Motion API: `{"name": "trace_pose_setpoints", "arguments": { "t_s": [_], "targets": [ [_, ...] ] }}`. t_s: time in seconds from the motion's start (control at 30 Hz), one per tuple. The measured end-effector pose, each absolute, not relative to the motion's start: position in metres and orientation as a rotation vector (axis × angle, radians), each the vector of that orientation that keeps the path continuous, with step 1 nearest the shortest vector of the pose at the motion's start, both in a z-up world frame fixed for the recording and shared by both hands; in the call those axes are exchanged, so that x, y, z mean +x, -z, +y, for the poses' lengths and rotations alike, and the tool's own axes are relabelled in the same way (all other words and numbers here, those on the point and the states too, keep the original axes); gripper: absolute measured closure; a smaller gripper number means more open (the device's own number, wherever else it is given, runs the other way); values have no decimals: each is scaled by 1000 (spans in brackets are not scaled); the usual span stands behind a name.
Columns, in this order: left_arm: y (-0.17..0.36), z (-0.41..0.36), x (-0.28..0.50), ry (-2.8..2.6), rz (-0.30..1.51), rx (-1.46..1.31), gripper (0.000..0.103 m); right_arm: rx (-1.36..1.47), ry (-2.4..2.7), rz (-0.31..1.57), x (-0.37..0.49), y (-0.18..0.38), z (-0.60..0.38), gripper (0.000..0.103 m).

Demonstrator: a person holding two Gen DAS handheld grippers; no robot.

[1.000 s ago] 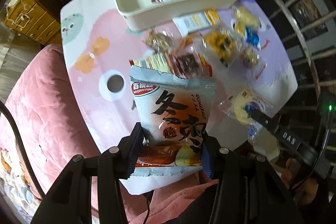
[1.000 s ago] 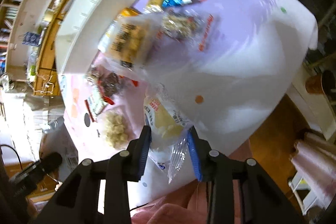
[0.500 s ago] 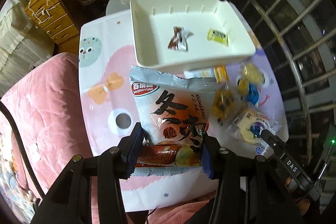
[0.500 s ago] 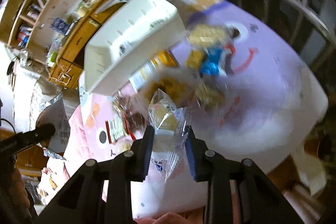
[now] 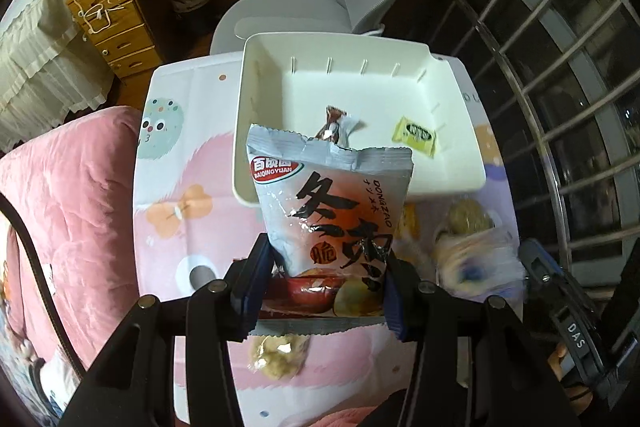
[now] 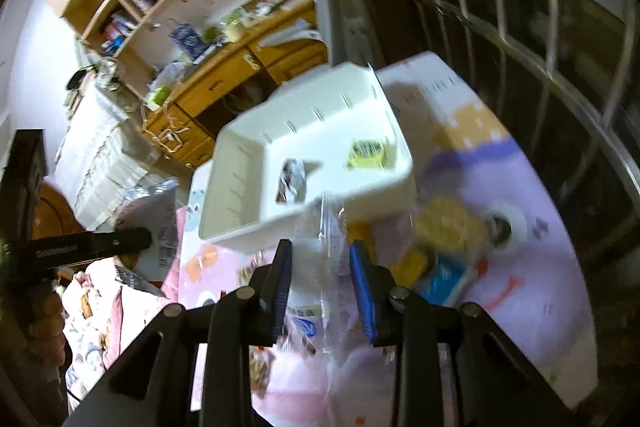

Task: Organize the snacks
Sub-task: 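Carry both bags over the white tray and open both grippers to release them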

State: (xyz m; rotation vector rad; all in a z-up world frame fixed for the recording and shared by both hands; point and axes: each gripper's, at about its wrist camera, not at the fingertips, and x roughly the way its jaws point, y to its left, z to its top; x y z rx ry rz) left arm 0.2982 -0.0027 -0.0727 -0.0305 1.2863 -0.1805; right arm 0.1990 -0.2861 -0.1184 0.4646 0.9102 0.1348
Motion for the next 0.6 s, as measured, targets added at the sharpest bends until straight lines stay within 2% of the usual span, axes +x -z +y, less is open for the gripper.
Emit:
{"name": "trace_pose_setpoints", "arguments": {
  "t_s": [0.07,0.13,0.47,0.5,0.6],
  "targets": [
    [75,-8,307,168,1278,-50,55,433,-182,873,212,114,-291,89],
    [78,-12,315,153,1267,-68,55,405,-227,848,223,111,-293,102],
    [88,-20,349,131,1165,-153,55,343,-397,871,260,122,-288,102],
    [90,-19,351,136,1158,-167,52,343,-402,877,261,123,-288,102],
    [92,-16,352,121,1137,-178,22,353,-406,894,265,126,-291,102]
  ]
}}
